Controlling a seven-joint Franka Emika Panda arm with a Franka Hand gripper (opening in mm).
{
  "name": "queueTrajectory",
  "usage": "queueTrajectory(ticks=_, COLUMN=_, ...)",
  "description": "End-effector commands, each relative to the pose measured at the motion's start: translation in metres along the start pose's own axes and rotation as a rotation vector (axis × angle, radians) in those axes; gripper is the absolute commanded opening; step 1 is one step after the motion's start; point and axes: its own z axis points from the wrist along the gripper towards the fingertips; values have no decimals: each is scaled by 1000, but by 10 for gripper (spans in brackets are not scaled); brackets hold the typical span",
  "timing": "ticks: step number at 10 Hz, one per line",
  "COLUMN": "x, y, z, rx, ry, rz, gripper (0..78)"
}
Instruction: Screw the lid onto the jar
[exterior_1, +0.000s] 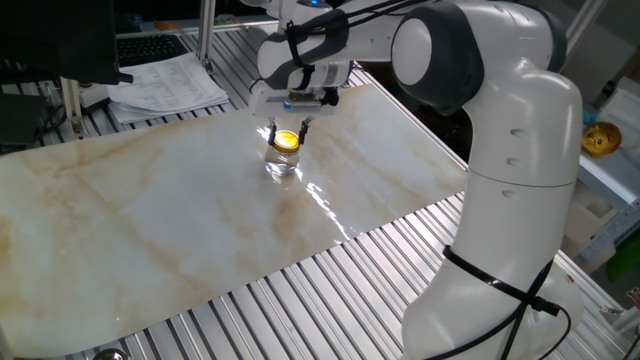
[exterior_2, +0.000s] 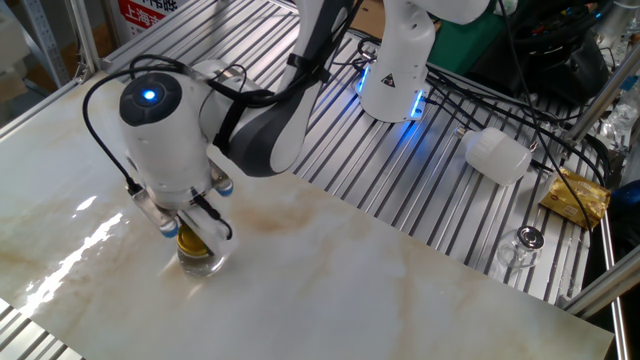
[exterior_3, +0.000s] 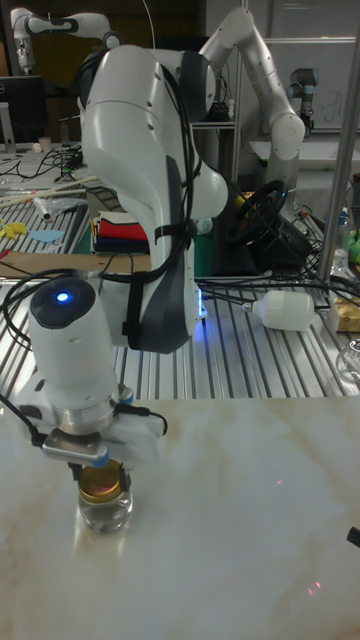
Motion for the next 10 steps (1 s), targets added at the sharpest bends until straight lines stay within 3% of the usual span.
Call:
queueTrajectory(ticks=1, x=0, y=1, z=3, rx=-78, ry=-32, rz=641, gripper=11)
queueTrajectory(ticks=2, x=0, y=1, z=3, rx=-81, ry=-36, rz=667, gripper=11)
queueTrajectory(ticks=3, x=0, y=1, z=3, rx=-103, ry=-65, rz=806, gripper=11)
queueTrajectory(ticks=7, x=0, y=1, z=3, rx=-140, ry=-125, rz=1102, gripper=11)
queueTrajectory(ticks=8, x=0, y=1, z=3, rx=-156, ry=-171, rz=1234, gripper=11)
queueTrajectory(ticks=9, x=0, y=1, z=3, rx=-161, ry=-205, rz=1298, gripper=11)
queueTrajectory(ticks=10, x=0, y=1, z=3, rx=-161, ry=-211, rz=1319, gripper=11)
